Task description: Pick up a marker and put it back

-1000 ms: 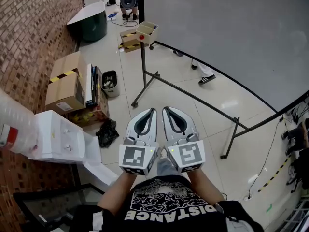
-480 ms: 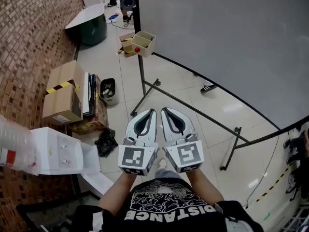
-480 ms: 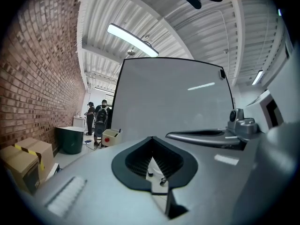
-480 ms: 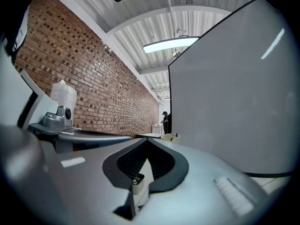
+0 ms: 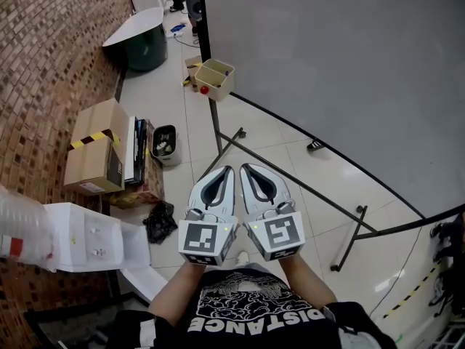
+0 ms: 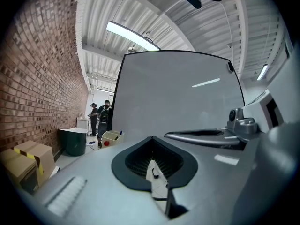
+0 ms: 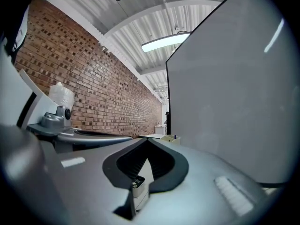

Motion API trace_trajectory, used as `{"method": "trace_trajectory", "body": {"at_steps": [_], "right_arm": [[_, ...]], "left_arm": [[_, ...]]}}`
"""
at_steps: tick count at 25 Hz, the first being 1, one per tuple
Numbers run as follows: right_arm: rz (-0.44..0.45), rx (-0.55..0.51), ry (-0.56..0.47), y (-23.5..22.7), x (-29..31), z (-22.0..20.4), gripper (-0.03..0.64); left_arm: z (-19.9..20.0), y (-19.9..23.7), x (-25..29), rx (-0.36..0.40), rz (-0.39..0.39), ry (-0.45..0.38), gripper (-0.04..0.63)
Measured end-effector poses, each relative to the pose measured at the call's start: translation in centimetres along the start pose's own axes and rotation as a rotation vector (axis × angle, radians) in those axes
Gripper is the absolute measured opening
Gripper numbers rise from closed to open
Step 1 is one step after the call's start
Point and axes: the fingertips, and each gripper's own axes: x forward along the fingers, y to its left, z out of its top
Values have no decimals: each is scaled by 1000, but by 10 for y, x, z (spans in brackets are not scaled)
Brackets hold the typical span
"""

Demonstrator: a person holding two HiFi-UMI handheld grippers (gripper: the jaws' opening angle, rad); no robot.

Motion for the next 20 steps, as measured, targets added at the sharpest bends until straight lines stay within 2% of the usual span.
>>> {"method": "trace_trajectory", "body": {"at_steps": [12, 17, 20], "right_arm": [[39, -10, -7, -19, 32, -1, 0], [47, -25, -17, -22, 48, 0, 0], [46, -28, -20, -31, 62, -2, 0]], "left_arm": [[3, 22, 27, -9, 67, -4, 6], [0, 30, 41, -5, 49, -18, 6], [1, 39, 55, -13, 64, -20, 6]]}}
